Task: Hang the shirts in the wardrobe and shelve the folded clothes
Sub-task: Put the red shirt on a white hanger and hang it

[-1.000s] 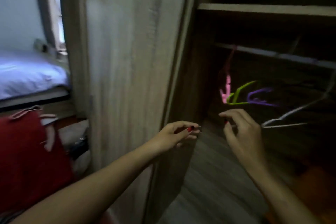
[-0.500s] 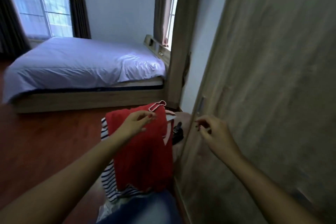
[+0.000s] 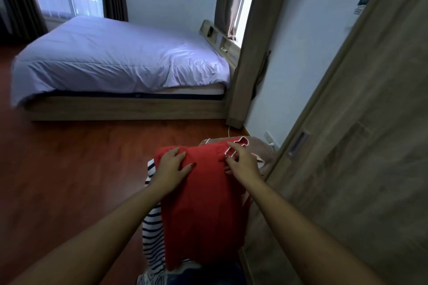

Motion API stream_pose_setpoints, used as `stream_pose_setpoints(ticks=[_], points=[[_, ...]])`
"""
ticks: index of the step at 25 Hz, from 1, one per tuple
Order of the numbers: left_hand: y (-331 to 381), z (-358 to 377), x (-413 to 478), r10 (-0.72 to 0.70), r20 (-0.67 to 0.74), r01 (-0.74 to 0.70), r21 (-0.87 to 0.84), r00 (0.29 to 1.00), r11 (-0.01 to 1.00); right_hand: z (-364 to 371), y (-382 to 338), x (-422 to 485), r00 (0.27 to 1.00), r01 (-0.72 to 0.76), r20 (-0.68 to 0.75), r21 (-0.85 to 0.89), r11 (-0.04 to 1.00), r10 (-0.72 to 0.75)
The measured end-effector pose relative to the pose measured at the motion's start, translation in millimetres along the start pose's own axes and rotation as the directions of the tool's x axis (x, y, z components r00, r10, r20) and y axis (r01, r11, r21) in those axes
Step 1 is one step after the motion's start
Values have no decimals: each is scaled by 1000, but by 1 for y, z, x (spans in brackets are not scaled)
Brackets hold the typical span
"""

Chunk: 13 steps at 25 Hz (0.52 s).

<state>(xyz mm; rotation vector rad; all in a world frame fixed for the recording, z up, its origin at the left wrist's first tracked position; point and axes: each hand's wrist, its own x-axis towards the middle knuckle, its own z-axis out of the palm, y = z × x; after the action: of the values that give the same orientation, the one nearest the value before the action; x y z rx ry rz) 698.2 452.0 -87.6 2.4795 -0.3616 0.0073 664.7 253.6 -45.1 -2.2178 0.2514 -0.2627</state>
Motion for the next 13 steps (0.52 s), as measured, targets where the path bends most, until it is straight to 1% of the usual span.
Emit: stream_pose_setpoints(ticks=[2, 3, 4, 5, 7, 8, 10, 11, 12, 13], points=[[-5, 10, 4, 33, -75, -31, 23, 997, 999, 6, 4, 8, 996, 27, -85, -55, 998, -31], [-8, 14, 7, 42, -123, -43, 1, 992, 999, 5, 3, 11, 991, 39, -124, -42, 998, -44], [-11, 16, 9, 46, -168, -54, -45, 985, 997, 2, -1, 10, 987, 44, -154, 28, 999, -39], [-14, 18, 11, 54, -204, -76, -103, 977, 992, -4, -8, 6, 986, 41, -169, 156, 987, -14], [-15, 18, 11, 63, -284, -127, -215, 957, 968, -24, -26, -11, 985, 64, -175, 432, 899, 13], [-13, 15, 11, 47, -316, -138, -271, 948, 953, -39, -33, -23, 981, 111, -193, 512, 852, -13], [-11, 7, 16, 26, -375, -161, -332, 927, 929, -65, -34, -51, 973, 205, -211, 577, 791, -98], [-10, 4, 19, 13, -397, -161, -341, 918, 926, -74, -27, -65, 976, 212, -168, 581, 786, -138], [-10, 2, 24, -10, -407, -148, -355, 913, 923, -78, -13, -78, 986, 167, -69, 556, 814, -155], [-7, 1, 29, -50, -397, -113, -375, 917, 920, -77, 6, -87, 990, 83, 57, 493, 866, -128]])
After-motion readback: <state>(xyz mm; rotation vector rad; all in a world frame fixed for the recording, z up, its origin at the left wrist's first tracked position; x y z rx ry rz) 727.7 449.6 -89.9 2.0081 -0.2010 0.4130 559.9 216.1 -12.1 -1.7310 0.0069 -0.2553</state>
